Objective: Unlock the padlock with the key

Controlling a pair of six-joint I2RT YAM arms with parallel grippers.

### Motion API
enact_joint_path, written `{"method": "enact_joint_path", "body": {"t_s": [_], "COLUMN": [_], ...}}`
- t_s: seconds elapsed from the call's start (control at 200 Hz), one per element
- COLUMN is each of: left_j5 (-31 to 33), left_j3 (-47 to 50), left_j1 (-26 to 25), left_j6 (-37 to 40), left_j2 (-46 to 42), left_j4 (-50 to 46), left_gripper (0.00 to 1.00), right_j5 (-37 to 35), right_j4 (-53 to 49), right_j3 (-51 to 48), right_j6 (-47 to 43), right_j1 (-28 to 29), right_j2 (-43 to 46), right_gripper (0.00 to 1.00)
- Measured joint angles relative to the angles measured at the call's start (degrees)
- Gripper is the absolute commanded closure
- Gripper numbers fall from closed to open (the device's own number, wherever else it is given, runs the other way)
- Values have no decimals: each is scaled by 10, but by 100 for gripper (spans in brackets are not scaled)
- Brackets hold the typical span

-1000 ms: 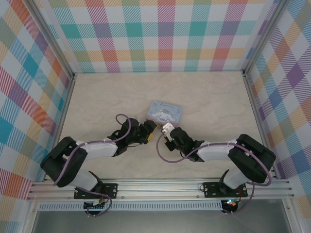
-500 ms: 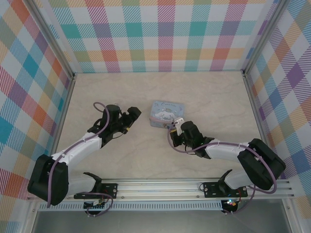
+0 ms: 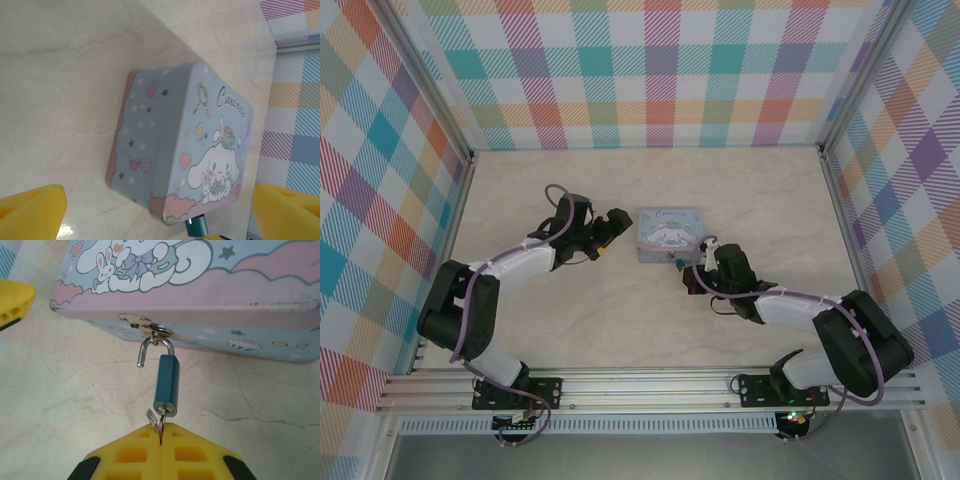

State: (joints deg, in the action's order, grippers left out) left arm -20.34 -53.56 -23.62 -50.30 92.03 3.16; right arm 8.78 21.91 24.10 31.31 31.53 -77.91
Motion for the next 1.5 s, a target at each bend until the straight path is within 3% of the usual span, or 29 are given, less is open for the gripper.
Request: {"method": "enact_joint_path", "body": {"t_s": [0.475, 0.78, 1.245, 1.5], "left_j5": [-31, -28, -26, -24], "left_j3": [-74, -70, -12, -10], "left_j1": [-20, -21, -35, -36], "left_j6": [63, 80, 70, 61], "left_j2": [109, 126, 101, 101], "left_j4": [-24, -34, 28, 30], "left_gripper": [4, 12, 13, 13], "right_j5": [89, 109, 124, 122], "right_j4": [66, 80, 92, 73], "right_j3": [-10, -17, -17, -18], "right_j6": [116, 129, 128, 114], "right_j1": [-47, -64, -72, -75], "right_j2": [-57, -65, -95, -89], "right_gripper": [100, 100, 100, 69]}}
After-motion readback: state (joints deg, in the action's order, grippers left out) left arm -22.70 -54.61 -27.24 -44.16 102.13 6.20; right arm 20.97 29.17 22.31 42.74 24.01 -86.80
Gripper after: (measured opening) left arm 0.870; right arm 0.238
